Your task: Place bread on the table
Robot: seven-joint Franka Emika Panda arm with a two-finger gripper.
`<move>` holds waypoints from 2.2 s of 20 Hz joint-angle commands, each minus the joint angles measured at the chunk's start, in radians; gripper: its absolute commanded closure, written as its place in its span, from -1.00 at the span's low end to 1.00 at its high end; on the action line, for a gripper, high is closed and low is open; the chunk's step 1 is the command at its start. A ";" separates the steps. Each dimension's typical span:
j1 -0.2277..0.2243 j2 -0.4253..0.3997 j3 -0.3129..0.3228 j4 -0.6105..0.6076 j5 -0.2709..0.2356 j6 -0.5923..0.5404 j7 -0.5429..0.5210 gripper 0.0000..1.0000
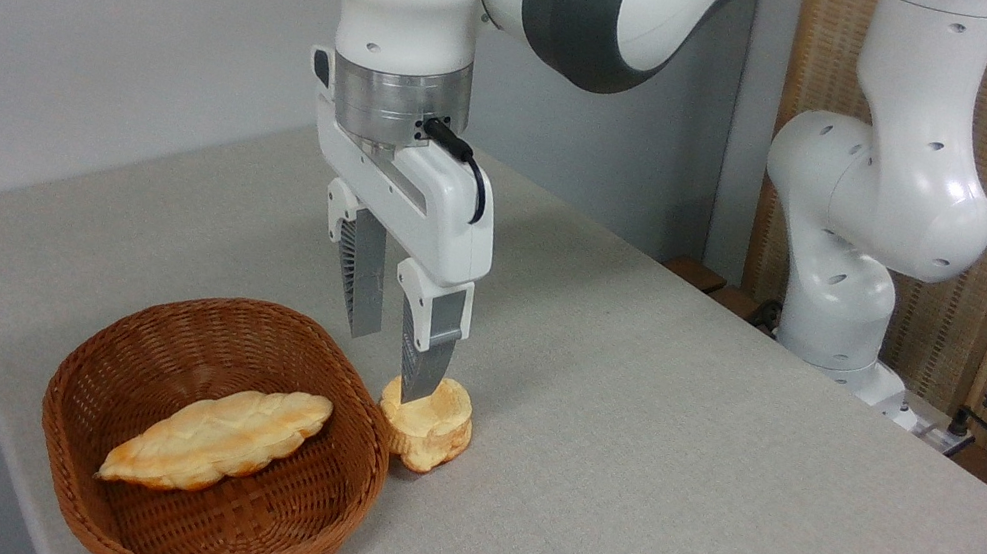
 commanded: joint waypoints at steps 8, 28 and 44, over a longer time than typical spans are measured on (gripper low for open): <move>-0.004 0.003 0.024 0.014 -0.014 0.002 0.003 -1.00; -0.004 0.003 0.024 0.014 -0.012 -0.001 0.003 -1.00; -0.003 0.006 0.026 0.016 -0.047 0.023 0.000 -1.00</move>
